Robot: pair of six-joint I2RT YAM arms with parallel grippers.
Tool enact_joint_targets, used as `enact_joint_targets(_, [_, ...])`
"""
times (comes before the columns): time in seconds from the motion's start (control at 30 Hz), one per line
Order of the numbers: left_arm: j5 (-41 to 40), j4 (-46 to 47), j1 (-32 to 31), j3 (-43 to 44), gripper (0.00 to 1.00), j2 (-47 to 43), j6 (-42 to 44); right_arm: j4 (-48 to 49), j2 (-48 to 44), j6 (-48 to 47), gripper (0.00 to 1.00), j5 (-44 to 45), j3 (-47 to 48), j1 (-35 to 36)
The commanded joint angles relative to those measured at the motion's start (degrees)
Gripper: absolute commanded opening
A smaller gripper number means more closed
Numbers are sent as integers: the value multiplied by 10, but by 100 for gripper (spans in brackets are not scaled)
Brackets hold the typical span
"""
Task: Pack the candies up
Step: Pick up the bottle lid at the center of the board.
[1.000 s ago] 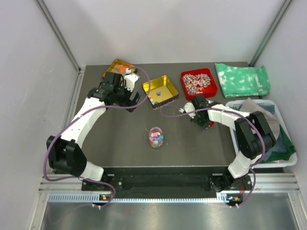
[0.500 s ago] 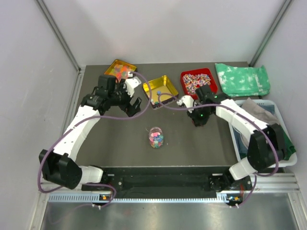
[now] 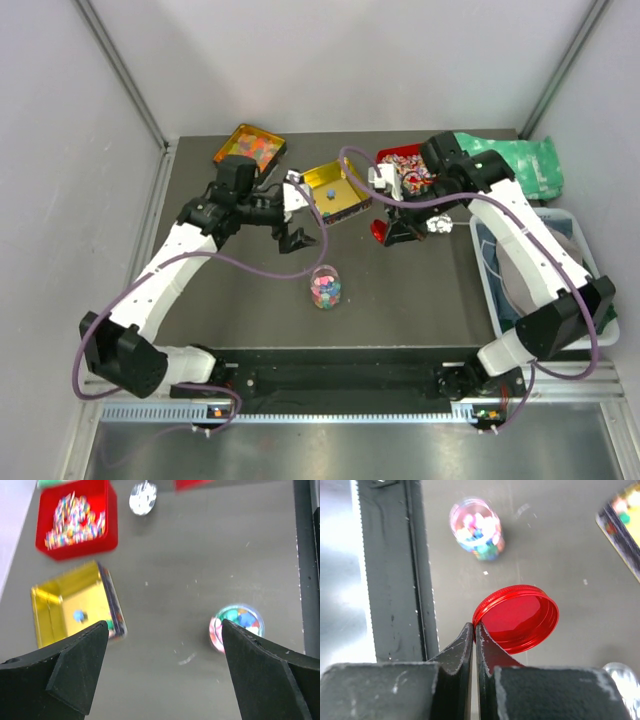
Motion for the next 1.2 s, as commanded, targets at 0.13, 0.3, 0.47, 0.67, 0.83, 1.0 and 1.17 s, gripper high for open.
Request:
enact_joint_targets(0.13, [58,15,-59,62,99,32,67,-181,59,-47,0,-61,43,66])
enact_joint_targets(0.3, [48,-31,-88,87,99,63,112,-181,83,-44,0,-72,62,94])
enact_joint_targets(0.47, [54,-60,-118,99,95,83,144,-181,100,-37,0,-73,92,101])
enact_joint_targets(0.67, [51,-80,-142,95,82,102,170,-181,105,-32,0,-68,105,104])
enact_joint_targets(0.83, [51,-66,-148,96,66,111,159,-180,113,-42,0,-70,98,105])
enact_joint_targets(1.0, [51,-66,-151,97,57,111,151,-180,112,-47,0,-67,109,103])
enact_joint_targets(1.17, [57,-64,-157,88,55,107,143,-180,114,-51,0,-73,113,96])
